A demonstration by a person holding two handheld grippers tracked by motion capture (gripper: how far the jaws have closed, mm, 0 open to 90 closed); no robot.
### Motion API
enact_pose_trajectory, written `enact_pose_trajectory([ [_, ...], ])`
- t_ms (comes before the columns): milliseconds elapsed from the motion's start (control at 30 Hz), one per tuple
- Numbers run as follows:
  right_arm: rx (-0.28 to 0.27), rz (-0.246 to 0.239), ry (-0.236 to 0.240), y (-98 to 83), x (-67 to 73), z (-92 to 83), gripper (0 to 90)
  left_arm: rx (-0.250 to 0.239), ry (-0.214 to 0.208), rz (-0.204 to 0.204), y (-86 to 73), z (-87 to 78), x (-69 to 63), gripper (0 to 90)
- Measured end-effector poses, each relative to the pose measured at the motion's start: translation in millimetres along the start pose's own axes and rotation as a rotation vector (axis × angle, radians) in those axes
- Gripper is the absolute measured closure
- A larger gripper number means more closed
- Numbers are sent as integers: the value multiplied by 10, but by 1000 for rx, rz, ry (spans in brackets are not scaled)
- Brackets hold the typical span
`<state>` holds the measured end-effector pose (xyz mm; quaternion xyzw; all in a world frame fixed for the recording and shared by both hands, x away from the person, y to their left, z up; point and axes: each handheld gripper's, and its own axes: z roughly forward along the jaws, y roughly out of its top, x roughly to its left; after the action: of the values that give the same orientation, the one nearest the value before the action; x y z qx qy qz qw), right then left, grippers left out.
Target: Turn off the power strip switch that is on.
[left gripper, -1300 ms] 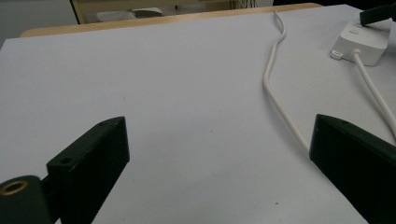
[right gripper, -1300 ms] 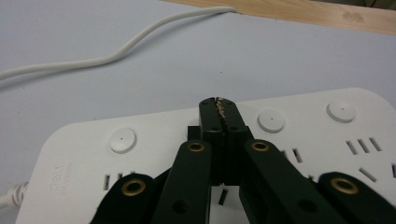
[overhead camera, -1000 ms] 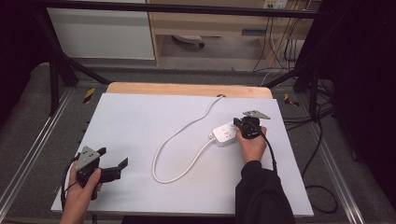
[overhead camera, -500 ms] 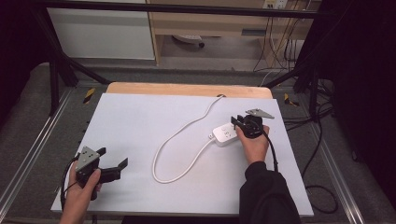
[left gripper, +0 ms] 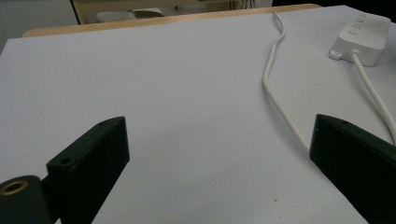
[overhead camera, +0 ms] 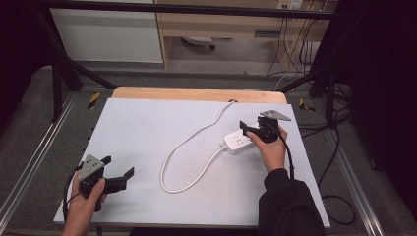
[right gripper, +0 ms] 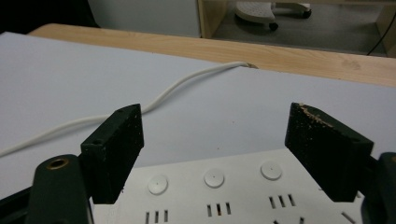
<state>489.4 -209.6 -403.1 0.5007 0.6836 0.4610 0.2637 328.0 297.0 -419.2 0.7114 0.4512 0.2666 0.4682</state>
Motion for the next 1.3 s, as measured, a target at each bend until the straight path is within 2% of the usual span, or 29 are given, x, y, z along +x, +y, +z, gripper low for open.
enact_pose_trajectory([
  [33,2,-9,-3,17,8,-13,177,1,-2,0,0,-1,1,48],
  [167,1,22,29,80,18,-52,80,1,0,-3,-2,-6,2,48],
  [233,1,21,35,109,27,-77,55,1,1,-5,-1,-8,3,48],
  [800,-55,1,70,359,41,-488,53,3,-4,-8,-5,-20,9,48],
  [1067,-61,-18,79,373,43,-672,52,9,-3,-1,-13,-26,13,48],
  [1167,-66,-24,89,366,47,-750,51,4,-1,-16,-13,-32,21,48],
  [1300,-77,-29,96,331,37,-840,45,5,0,-11,-9,-31,8,48],
])
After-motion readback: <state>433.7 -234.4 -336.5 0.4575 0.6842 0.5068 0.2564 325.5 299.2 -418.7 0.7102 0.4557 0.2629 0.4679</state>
